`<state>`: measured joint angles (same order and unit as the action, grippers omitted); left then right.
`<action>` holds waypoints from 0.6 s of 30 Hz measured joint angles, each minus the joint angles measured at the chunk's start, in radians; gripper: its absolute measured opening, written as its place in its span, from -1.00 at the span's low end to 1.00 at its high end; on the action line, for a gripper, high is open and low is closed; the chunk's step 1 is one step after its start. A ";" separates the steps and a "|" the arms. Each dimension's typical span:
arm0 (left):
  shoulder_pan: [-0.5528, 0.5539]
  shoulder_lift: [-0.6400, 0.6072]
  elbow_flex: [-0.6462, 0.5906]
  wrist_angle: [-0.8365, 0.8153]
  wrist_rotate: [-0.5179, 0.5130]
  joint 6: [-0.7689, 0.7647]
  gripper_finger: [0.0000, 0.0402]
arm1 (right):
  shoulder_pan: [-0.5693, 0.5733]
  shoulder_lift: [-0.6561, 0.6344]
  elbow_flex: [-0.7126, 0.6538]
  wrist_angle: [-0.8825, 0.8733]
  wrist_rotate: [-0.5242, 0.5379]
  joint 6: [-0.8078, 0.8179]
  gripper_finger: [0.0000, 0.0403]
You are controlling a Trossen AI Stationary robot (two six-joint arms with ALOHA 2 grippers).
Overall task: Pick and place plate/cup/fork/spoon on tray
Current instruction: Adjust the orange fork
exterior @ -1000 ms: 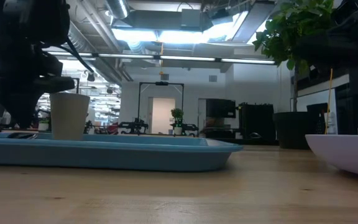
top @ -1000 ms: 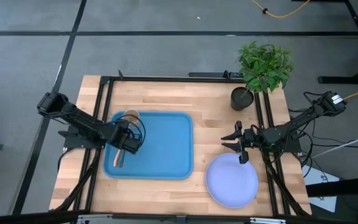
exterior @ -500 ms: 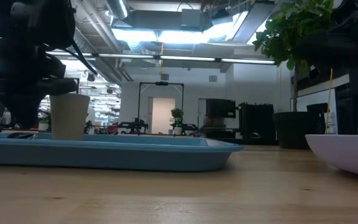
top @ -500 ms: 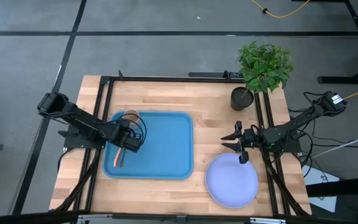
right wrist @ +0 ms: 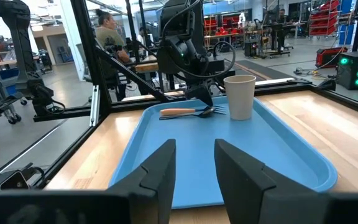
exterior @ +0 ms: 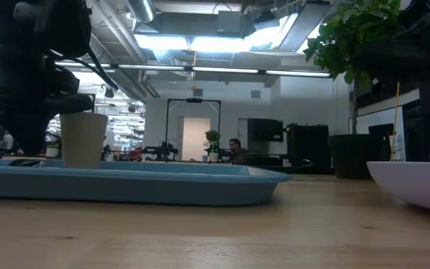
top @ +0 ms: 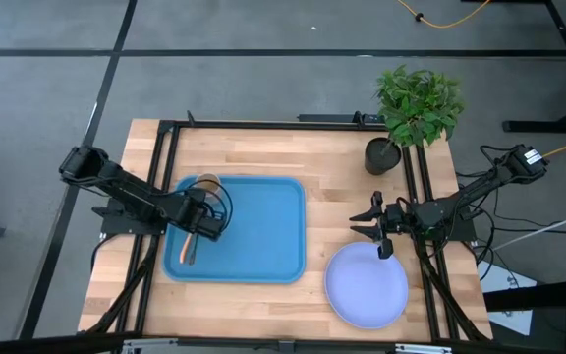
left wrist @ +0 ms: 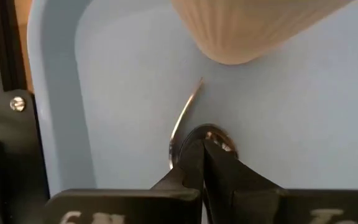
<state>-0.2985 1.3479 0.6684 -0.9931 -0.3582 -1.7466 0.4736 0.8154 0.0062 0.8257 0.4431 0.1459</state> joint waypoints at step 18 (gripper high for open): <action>-0.004 0.000 -0.056 0.011 0.004 -0.031 -1.00 | 0.000 0.000 0.000 0.000 0.000 0.002 -0.43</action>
<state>-0.3023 1.3483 0.6125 -0.9822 -0.3538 -1.7775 0.4736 0.8158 0.0062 0.8253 0.4431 0.1474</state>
